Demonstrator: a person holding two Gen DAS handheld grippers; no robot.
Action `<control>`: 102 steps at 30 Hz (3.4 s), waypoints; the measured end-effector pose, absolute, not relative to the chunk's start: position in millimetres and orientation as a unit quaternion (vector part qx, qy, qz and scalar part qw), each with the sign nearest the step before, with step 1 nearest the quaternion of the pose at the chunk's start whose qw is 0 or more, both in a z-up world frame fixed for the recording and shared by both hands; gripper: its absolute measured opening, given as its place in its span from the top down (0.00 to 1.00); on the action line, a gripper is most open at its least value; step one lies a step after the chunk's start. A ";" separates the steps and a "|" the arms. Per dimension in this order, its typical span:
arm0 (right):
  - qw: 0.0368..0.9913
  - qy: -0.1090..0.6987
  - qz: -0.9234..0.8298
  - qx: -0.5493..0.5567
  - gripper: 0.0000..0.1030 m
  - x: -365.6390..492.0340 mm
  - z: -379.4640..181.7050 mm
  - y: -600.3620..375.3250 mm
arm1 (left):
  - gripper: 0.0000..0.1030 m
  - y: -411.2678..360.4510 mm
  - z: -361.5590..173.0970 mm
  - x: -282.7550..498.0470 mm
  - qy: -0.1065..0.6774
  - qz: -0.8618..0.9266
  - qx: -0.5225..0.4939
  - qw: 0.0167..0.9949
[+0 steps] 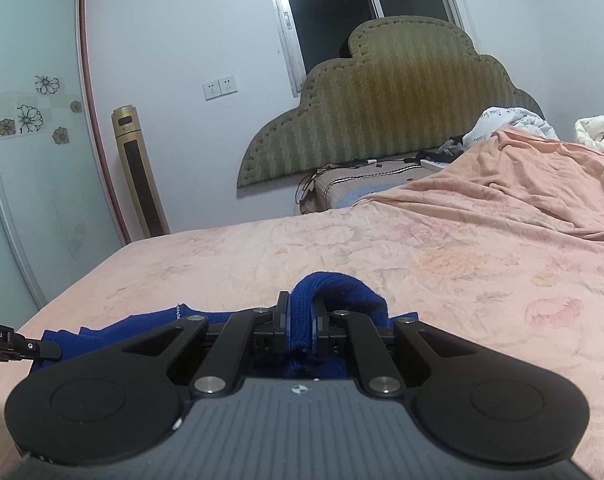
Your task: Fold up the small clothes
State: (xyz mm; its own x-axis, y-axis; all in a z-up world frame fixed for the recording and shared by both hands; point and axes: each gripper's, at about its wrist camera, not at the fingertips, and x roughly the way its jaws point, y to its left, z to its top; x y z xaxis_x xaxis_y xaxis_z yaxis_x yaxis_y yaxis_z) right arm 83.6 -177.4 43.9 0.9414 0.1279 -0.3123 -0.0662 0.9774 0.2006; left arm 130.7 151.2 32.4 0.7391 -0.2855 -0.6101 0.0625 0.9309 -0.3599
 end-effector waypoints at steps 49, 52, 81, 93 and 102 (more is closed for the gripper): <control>0.976 0.184 0.026 0.111 0.87 171.7 25.6 -176.4 | 0.92 115.0 34.7 237.8 0.331 -0.021 -0.031 0.943; 0.971 0.205 0.025 0.125 0.87 184.3 12.8 -179.9 | 0.92 114.7 20.6 250.6 0.355 -0.024 -0.035 0.934; 0.942 0.291 0.089 0.140 0.41 226.8 -15.1 -186.9 | 0.26 177.8 15.1 268.9 0.372 -0.053 -0.171 0.911; 0.933 0.319 0.137 0.095 0.34 207.8 -22.6 -137.8 | 0.26 77.9 -16.0 249.5 0.327 -0.054 0.226 0.916; 0.936 0.314 0.130 0.096 0.33 195.8 -17.4 -140.5 | 0.26 161.3 -3.8 286.1 0.360 0.077 -0.004 0.930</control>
